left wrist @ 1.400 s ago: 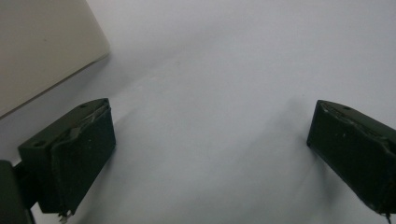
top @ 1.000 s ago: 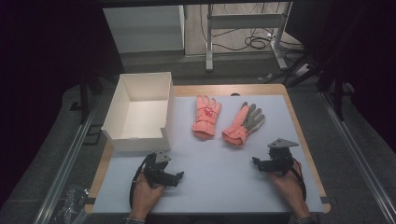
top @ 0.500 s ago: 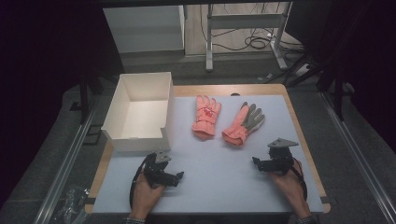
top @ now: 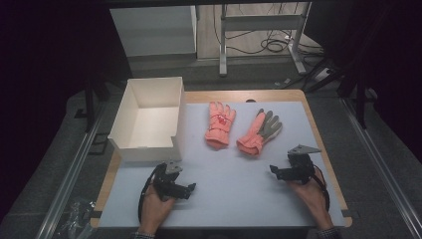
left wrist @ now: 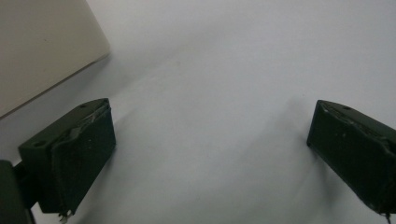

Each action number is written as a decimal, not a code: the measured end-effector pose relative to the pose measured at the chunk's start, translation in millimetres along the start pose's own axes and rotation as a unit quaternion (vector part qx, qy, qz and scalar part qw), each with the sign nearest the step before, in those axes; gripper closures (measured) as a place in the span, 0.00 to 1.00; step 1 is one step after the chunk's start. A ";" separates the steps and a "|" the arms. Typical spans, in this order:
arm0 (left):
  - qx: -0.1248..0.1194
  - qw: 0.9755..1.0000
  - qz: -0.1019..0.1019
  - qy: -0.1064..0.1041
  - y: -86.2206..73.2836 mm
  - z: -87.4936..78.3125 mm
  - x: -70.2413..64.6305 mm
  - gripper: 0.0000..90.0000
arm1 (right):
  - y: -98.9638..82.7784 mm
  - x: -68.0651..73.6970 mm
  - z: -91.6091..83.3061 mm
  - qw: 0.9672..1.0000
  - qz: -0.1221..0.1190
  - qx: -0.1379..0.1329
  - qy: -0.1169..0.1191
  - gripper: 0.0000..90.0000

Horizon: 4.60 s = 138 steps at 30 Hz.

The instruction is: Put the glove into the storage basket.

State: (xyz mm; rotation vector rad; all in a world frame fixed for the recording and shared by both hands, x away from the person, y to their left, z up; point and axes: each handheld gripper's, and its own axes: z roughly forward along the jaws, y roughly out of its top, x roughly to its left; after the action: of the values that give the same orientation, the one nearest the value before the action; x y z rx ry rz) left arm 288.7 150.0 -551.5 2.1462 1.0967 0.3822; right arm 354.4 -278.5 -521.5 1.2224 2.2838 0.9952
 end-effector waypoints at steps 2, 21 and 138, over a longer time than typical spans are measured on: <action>0.000 1.000 0.000 0.000 0.0 0.0 0.0 0.01 | 4.0 -1.1 -0.5 1.000 0.004 -0.003 0.004 0.15; 0.000 1.000 0.000 0.000 0.0 0.0 0.1 0.01 | 45.0 -10.8 1.4 1.000 -0.019 -0.017 0.005 0.33; 0.001 1.000 0.002 0.000 0.0 -0.1 0.2 0.01 | 56.3 51.3 23.3 0.976 -0.121 0.029 0.178 0.77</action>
State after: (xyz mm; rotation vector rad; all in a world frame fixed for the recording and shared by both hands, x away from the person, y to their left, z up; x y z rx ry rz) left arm 288.8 150.2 -551.4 2.1507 1.0938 0.3825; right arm 372.0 -205.1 -496.0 0.8084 2.6728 1.1346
